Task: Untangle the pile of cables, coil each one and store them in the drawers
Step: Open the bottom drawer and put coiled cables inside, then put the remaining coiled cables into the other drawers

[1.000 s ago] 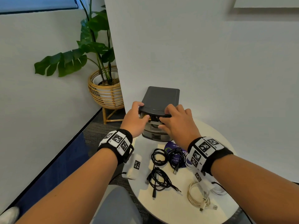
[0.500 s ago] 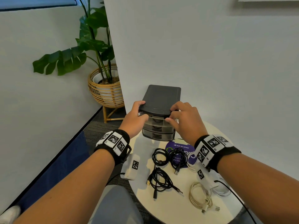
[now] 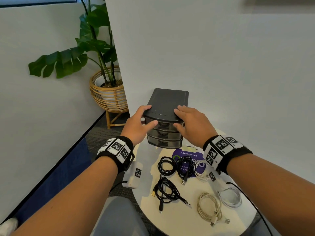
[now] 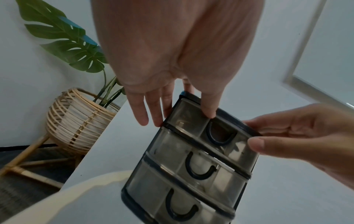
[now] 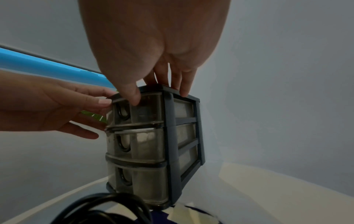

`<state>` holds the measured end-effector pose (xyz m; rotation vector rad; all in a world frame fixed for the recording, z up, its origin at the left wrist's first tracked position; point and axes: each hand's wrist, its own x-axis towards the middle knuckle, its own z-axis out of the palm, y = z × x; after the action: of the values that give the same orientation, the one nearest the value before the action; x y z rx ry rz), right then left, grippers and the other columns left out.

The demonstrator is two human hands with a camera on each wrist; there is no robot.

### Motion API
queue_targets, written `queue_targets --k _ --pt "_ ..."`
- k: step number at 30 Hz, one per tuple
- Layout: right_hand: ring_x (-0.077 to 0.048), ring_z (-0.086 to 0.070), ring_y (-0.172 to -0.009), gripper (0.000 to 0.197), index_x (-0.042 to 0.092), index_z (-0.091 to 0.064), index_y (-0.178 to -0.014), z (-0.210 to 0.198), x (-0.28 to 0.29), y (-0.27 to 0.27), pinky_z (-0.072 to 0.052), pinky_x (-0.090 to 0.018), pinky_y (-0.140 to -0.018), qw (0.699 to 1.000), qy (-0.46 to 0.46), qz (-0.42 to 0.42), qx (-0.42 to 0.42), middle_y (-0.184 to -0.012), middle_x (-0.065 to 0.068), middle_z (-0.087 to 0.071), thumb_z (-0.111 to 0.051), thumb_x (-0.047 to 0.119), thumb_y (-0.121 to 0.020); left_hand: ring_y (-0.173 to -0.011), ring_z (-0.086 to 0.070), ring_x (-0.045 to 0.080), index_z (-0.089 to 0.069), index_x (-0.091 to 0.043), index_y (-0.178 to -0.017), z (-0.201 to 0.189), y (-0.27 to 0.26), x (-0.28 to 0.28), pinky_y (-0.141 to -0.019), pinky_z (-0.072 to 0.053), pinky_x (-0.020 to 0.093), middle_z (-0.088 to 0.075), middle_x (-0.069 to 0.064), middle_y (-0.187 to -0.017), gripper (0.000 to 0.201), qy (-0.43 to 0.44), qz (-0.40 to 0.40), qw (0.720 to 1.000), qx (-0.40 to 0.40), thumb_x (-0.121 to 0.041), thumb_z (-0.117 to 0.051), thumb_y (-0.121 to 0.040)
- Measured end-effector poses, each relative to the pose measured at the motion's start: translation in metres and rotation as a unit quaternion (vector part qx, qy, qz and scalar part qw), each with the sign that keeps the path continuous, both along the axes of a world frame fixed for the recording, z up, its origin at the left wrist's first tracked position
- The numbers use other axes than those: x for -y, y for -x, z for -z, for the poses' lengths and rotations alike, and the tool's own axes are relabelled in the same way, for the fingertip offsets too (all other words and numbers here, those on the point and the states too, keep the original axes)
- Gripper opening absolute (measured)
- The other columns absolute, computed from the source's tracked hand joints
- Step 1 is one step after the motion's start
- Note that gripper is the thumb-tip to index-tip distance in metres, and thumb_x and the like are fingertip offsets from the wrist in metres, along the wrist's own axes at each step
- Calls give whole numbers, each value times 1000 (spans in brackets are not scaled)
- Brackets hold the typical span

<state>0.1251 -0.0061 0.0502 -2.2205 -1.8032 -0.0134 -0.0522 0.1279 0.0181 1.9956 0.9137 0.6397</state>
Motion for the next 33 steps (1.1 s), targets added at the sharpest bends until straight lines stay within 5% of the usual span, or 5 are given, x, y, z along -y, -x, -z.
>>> queue_targets --k 5,10,16,22,33 --pt "-20 -55 -105 25 18 -57 -120 5 -8 -2 -43 -25 -85 1000 0 -5 19 -112 1 -59 -58 33 -101 -120 -61 20 -45 -31 -144 -3 -1 -6 -101 -48 32 -57 -3 -136 58 -10 2 1000 -23 -28 -73 -94" --pt "-25 -51 -130 42 14 -52 -139 -1 -1 -1 -41 -31 -107 1000 23 -3 -7 -140 -6 -55 -61 26 -100 -111 -64 21 -41 -31 -139 -5 -9 -5 -96 -57 37 -58 -2 -133 64 -39 1 998 -55 -30 -80 -87" --pt "-21 -58 -103 24 18 -58 -120 4 -6 -3 -38 -23 -80 1000 7 -4 -4 -113 1 -58 -64 23 -97 -108 -64 21 -42 -31 -134 -2 -13 -3 -95 -57 43 -58 -6 -127 61 -64 -17 996 -61 -31 -80 -87" --pt "-26 -50 -132 44 14 -51 -140 -4 -2 2 -42 -35 -107 999 36 4 -27 -143 -7 -52 -64 16 -97 -116 -57 16 -37 -29 -146 -6 -9 4 -97 -50 33 -55 -1 -138 68 -29 -11 997 -71 -26 -76 -91" --pt "-27 -13 -155 82 14 -18 -159 -7 2 6 -35 -48 -118 994 107 -1 -14 -167 -4 -14 -64 3 -92 -95 -69 27 -56 -6 -119 10 -24 64 -76 -59 40 -68 18 -119 18 404 -170 891 123 -14 -52 -104"
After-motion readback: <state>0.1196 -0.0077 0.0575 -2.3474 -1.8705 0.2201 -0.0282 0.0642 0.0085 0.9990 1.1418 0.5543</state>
